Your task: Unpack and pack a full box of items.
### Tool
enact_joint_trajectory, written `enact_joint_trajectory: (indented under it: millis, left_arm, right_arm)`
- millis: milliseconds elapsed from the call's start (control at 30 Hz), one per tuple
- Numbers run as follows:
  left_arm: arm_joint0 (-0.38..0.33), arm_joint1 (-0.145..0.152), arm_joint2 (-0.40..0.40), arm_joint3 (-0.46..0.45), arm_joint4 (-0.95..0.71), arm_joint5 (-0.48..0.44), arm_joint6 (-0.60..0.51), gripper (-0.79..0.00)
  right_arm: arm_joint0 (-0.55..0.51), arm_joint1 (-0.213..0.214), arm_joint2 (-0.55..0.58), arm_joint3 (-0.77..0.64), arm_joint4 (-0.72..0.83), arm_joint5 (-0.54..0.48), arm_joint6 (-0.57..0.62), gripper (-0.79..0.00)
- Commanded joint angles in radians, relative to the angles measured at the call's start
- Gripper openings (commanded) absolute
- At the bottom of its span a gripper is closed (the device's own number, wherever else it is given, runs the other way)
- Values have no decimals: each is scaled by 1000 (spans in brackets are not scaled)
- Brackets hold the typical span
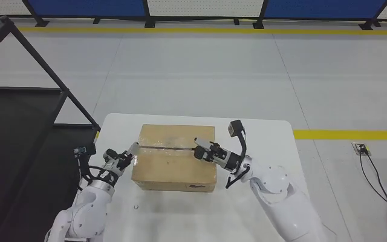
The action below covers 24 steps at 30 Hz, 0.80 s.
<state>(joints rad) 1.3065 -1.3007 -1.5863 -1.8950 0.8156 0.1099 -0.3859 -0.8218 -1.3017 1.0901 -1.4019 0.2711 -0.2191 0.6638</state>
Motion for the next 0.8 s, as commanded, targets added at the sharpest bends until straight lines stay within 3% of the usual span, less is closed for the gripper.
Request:
enact_joint_trajectory:
  millis: [0,267,600,767]
  left_arm:
    - [2,0,31,-4,61,-8,26,0]
    - [0,5,118,17,427,-43,244,0]
    - [-4,2,132,18,422,-13,231,0]
    - [-7,7,148,61,631,8,364,0]
  right_arm:
    - [-16,3,14,-2,6,-14,3,0]
    - [-31,9,52,26,44,-39,37,0]
    - [-31,11,63,35,24,-31,22,0]
    - [-46,10,64,17,27,-29,1,0]
